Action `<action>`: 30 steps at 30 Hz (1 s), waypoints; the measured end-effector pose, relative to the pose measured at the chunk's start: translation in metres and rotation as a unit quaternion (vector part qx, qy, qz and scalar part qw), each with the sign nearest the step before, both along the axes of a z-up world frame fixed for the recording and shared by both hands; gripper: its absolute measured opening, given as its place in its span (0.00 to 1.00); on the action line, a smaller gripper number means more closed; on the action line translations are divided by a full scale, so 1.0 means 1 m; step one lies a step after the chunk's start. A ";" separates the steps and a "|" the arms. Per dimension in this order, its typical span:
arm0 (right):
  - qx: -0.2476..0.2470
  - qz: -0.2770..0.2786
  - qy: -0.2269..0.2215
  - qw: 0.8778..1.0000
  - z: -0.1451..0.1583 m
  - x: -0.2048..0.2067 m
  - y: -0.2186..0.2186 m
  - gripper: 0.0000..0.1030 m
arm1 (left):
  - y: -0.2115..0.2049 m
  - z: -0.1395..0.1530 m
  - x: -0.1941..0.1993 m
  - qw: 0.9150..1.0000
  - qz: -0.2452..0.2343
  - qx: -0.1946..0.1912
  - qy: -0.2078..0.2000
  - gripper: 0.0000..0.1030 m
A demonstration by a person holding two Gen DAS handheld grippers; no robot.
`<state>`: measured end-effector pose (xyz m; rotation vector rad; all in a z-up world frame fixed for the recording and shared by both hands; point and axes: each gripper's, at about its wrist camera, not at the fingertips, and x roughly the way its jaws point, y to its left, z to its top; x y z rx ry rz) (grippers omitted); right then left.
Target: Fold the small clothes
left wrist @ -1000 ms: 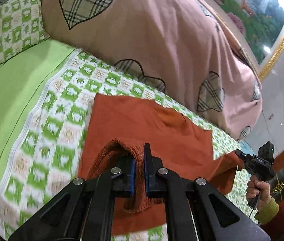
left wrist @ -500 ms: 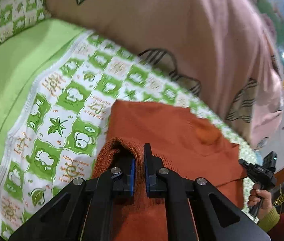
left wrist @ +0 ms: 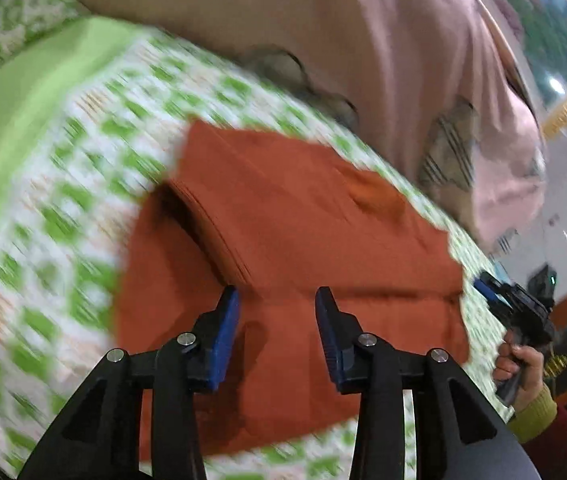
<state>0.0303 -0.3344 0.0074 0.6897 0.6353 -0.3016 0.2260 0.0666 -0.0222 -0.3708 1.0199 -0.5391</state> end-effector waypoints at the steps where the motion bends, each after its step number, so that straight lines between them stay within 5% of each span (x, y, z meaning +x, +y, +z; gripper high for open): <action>1: -0.008 0.038 0.007 0.999 -0.002 0.006 0.017 0.31 | -0.010 -0.004 -0.004 1.000 -0.014 0.000 0.007 0.39; 5: -0.069 0.218 0.122 0.966 -0.040 0.052 0.094 0.31 | -0.069 -0.029 -0.009 0.994 -0.092 0.050 0.025 0.39; 8: -0.103 0.242 0.161 0.951 -0.057 0.078 0.102 0.30 | -0.088 -0.034 0.012 0.990 -0.113 0.080 0.021 0.39; 11: -0.126 0.194 0.155 0.960 -0.048 0.097 0.071 0.28 | -0.084 -0.022 0.036 0.991 -0.109 0.073 -0.002 0.38; 17: -0.144 0.052 0.105 0.983 0.000 0.114 -0.002 0.28 | -0.050 0.016 0.102 0.997 -0.020 0.067 -0.041 0.38; 20: -0.131 0.007 0.083 0.988 0.016 0.108 -0.023 0.28 | -0.032 0.033 0.118 0.995 0.036 0.073 -0.057 0.50; 24: -0.117 0.005 0.072 0.991 0.018 0.095 -0.024 0.28 | -0.013 0.038 0.111 0.994 0.071 0.054 -0.056 0.50; 30: -0.100 0.048 0.089 0.990 -0.006 0.061 0.019 0.28 | 0.011 0.030 0.058 0.990 0.110 0.077 -0.044 0.50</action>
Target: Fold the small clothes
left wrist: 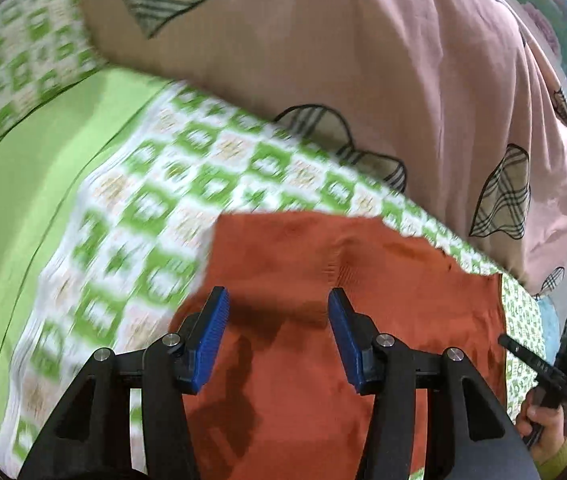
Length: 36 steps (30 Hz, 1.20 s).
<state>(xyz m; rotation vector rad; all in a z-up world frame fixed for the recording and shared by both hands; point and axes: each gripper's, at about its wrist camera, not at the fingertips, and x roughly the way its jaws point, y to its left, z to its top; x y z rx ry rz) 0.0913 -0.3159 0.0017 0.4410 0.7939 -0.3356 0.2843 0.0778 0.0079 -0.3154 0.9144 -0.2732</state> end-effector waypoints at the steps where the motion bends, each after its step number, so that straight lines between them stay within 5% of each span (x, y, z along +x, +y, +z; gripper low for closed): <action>1: 0.005 0.007 0.006 1.000 -0.004 -0.007 0.007 0.28 | 0.007 -0.002 -0.012 1.000 0.011 -0.004 0.003 0.50; 7: 0.024 0.025 0.015 0.999 -0.015 -0.036 0.036 0.30 | 0.021 -0.011 -0.055 1.000 0.001 -0.020 0.019 0.50; 15: 0.033 0.033 0.014 0.999 -0.005 -0.039 0.063 0.30 | -0.011 -0.011 0.016 1.000 -0.016 0.025 -0.002 0.51; 21: 0.042 0.005 0.008 0.999 0.001 -0.048 0.076 0.30 | 0.029 -0.005 0.025 0.999 0.032 -0.009 0.001 0.55; 33: 0.074 -0.005 -0.006 0.997 -0.001 -0.079 0.075 0.31 | 0.041 -0.032 -0.124 0.995 0.060 -0.034 0.077 0.65; 36: 0.086 0.008 0.011 0.996 -0.007 -0.087 0.073 0.32 | 0.040 -0.048 -0.164 0.986 0.094 -0.083 0.106 0.70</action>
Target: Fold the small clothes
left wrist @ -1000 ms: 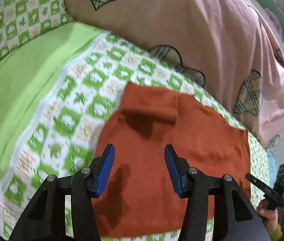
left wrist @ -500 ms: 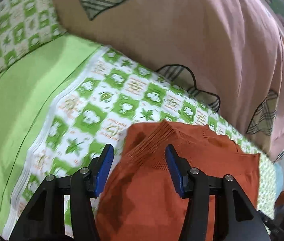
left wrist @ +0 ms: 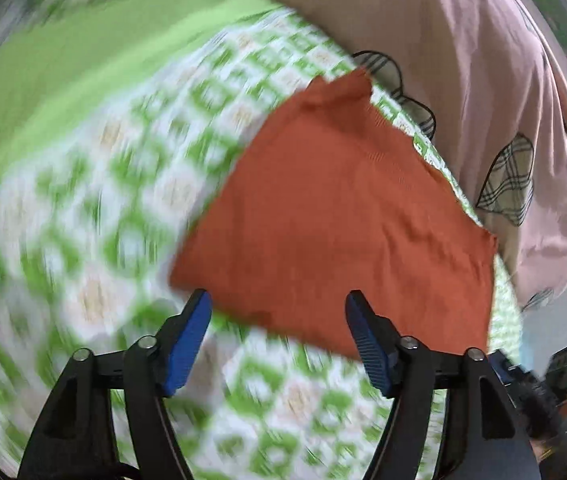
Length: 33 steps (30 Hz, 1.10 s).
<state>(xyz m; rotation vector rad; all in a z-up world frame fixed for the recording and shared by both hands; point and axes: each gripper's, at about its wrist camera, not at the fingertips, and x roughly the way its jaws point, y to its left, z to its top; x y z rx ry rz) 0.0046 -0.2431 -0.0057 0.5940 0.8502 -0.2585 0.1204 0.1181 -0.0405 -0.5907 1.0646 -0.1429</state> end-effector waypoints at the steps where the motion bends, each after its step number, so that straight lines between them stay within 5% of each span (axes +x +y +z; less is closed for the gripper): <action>1: 0.002 0.007 0.002 1.000 -0.001 -0.003 0.001 0.33 | -0.001 -0.007 -0.008 1.000 0.011 -0.009 0.009 0.70; 4: 0.001 0.027 0.011 1.000 -0.003 -0.011 0.003 0.43 | -0.002 -0.028 -0.020 0.998 0.047 -0.032 0.030 0.70; 16: -0.001 0.061 0.038 0.997 -0.007 -0.009 0.018 0.44 | 0.016 -0.047 0.031 0.985 0.138 -0.099 -0.019 0.73; 18: -0.003 0.063 0.039 0.997 -0.006 -0.005 0.020 0.44 | 0.015 -0.044 0.042 0.986 0.135 -0.091 -0.025 0.61; 19: -0.002 0.064 0.038 0.997 -0.006 -0.002 0.021 0.44 | 0.013 -0.042 0.047 0.988 0.126 -0.088 -0.030 0.51; 20: -0.001 0.064 0.038 0.997 -0.006 0.000 0.021 0.44 | 0.011 -0.040 0.052 0.989 0.110 -0.091 -0.032 0.28; 23: 0.003 0.063 0.034 0.997 -0.007 0.005 0.018 0.44 | -0.001 -0.019 0.055 0.994 0.076 -0.057 -0.056 0.11; 28: 0.008 0.056 0.024 0.998 -0.008 0.010 0.004 0.44 | -0.043 0.033 0.046 0.993 0.000 -0.013 -0.115 0.08; 33: 0.028 0.040 0.013 0.999 -0.007 0.018 -0.018 0.44 | -0.123 0.058 0.042 0.983 -0.114 -0.001 -0.144 0.07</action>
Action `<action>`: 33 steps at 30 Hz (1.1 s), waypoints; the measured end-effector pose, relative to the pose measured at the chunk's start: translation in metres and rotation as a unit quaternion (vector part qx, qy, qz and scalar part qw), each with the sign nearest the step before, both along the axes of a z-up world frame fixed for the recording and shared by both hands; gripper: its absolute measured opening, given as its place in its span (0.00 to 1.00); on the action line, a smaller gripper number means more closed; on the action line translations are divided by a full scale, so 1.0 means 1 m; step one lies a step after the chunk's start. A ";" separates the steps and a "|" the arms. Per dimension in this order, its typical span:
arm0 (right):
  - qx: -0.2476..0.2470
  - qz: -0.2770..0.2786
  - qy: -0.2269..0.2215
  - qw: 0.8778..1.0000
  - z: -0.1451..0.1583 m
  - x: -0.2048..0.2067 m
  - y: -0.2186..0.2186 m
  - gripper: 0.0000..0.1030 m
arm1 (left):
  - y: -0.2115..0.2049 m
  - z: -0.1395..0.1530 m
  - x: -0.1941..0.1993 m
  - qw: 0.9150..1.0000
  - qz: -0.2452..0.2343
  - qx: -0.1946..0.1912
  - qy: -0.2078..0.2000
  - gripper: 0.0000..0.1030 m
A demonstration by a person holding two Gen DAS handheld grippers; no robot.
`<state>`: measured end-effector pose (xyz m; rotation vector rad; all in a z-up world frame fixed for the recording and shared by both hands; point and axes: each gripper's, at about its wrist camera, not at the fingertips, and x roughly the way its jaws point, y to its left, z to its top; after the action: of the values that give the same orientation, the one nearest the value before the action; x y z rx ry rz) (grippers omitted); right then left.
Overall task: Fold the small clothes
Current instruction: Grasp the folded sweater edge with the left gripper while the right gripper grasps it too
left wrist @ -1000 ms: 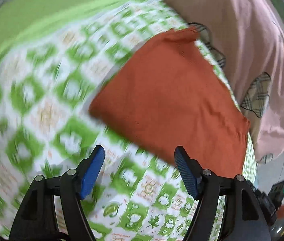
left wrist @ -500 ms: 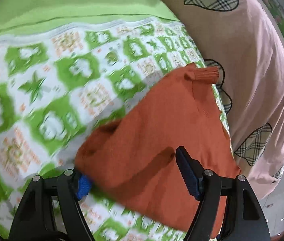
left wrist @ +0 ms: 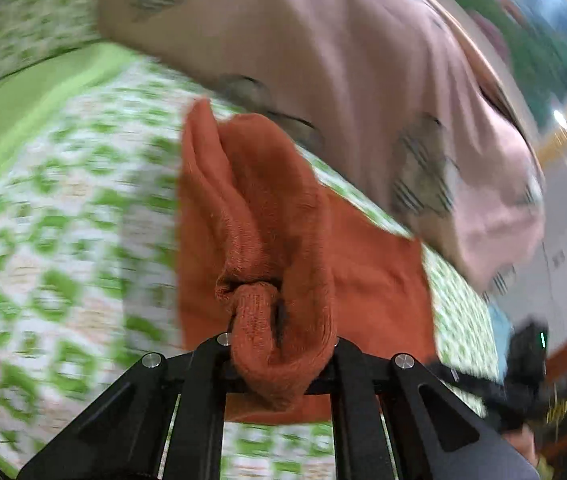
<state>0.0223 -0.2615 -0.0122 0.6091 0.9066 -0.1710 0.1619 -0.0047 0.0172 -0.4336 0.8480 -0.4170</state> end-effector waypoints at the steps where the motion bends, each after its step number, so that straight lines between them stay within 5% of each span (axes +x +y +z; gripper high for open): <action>1: 0.008 -0.003 -0.005 1.000 0.002 0.004 -0.006 0.44 | -0.017 -0.001 0.000 1.000 -0.021 0.008 -0.001 0.07; 4: 0.033 -0.001 -0.014 0.999 0.007 0.019 -0.019 0.44 | -0.062 -0.017 0.001 0.997 -0.071 0.041 0.008 0.07; 8: 0.074 0.015 -0.008 0.997 0.003 0.052 -0.027 0.59 | -0.098 -0.041 0.001 0.990 -0.108 0.087 0.023 0.07; 13: 0.138 0.064 -0.006 0.988 -0.016 0.109 -0.014 0.67 | -0.098 -0.038 -0.003 0.989 -0.111 0.094 0.018 0.07; 18: 0.141 0.109 -0.001 0.984 -0.026 0.164 0.019 0.66 | -0.095 -0.039 -0.007 0.987 -0.119 0.103 0.018 0.07; 19: 0.121 0.116 0.000 0.986 -0.023 0.177 0.029 0.63 | -0.095 -0.039 -0.007 0.987 -0.120 0.105 0.018 0.07; 21: 0.090 0.130 0.010 0.987 -0.021 0.192 0.038 0.19 | -0.098 -0.038 -0.007 0.986 -0.119 0.111 0.017 0.07; 26: 0.044 0.148 -0.009 0.988 0.008 0.175 0.037 0.15 | -0.107 -0.019 -0.010 0.986 -0.136 0.090 0.012 0.07; 33: 0.011 0.104 -0.037 0.994 0.045 0.100 -0.037 0.15 | -0.173 -0.010 -0.026 0.976 -0.214 0.040 0.004 0.08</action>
<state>0.1222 -0.2988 0.0324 0.5328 0.8955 0.0485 0.1360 -0.1775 0.0074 -0.1736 0.9649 -0.7753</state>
